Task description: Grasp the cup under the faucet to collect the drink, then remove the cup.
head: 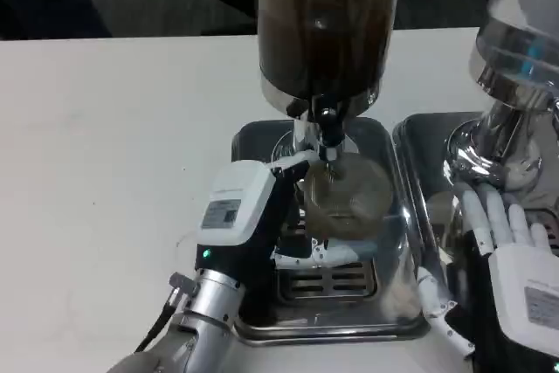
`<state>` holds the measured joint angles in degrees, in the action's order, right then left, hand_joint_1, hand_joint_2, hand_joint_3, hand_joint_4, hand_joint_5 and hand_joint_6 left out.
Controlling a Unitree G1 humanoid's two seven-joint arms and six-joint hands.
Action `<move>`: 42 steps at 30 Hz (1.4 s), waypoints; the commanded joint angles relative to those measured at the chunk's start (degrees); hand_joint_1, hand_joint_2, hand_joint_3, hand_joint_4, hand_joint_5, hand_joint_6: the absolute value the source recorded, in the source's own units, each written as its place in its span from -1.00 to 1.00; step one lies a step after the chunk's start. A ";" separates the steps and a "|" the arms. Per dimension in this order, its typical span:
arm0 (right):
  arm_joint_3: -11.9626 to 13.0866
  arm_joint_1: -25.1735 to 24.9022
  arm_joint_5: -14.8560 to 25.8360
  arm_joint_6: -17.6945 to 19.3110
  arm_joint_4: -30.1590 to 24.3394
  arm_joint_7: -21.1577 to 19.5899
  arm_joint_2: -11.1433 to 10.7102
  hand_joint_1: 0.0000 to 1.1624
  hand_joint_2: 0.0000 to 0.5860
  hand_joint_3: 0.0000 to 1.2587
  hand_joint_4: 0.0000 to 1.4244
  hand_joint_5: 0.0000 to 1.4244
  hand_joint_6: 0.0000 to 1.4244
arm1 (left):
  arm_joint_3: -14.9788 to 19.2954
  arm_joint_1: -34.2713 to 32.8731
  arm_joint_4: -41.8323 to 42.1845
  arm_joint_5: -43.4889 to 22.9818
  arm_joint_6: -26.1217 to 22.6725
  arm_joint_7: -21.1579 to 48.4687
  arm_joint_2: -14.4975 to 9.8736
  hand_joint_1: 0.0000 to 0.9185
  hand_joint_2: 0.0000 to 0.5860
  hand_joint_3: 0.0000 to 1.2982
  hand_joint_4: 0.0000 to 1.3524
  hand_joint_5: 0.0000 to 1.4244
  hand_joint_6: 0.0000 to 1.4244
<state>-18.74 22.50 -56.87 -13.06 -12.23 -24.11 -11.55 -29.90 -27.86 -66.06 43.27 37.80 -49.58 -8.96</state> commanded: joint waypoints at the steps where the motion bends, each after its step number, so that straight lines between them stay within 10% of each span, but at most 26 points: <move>1: 0.64 -0.26 0.79 0.24 -0.08 0.13 0.09 -0.65 0.73 -0.93 -1.00 -1.00 -1.00 | -0.08 0.34 -0.51 -0.71 0.47 1.97 -0.91 -0.19 -0.85 -0.38 -0.12 0.14 0.26; 21: 0.53 -1.99 2.13 0.92 1.34 0.62 -0.59 -0.64 0.73 -0.93 -1.00 -1.00 -1.00 | 2.89 4.19 2.38 -3.64 7.60 1.73 -3.95 -0.98 -1.00 -0.67 -0.44 -0.21 -0.29; 32: -0.27 -3.23 0.56 1.66 2.22 0.29 -2.14 -0.64 0.72 -0.93 -1.00 -1.00 -1.00 | 9.61 10.43 9.79 -8.61 13.28 2.13 -8.43 -1.00 -1.00 -0.63 -0.43 -0.21 -0.31; 42: 0.30 -6.01 3.49 4.64 4.69 1.12 -3.27 -0.62 0.67 -0.93 -1.00 -1.00 -1.00 | 18.14 23.51 32.48 -28.70 18.30 27.37 -17.24 -1.00 -0.92 -0.99 -1.00 -0.80 -0.92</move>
<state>-18.82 17.17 -54.28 -9.43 -8.43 -23.35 -14.40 -12.93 -5.96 -38.41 20.00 55.32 -28.97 -24.64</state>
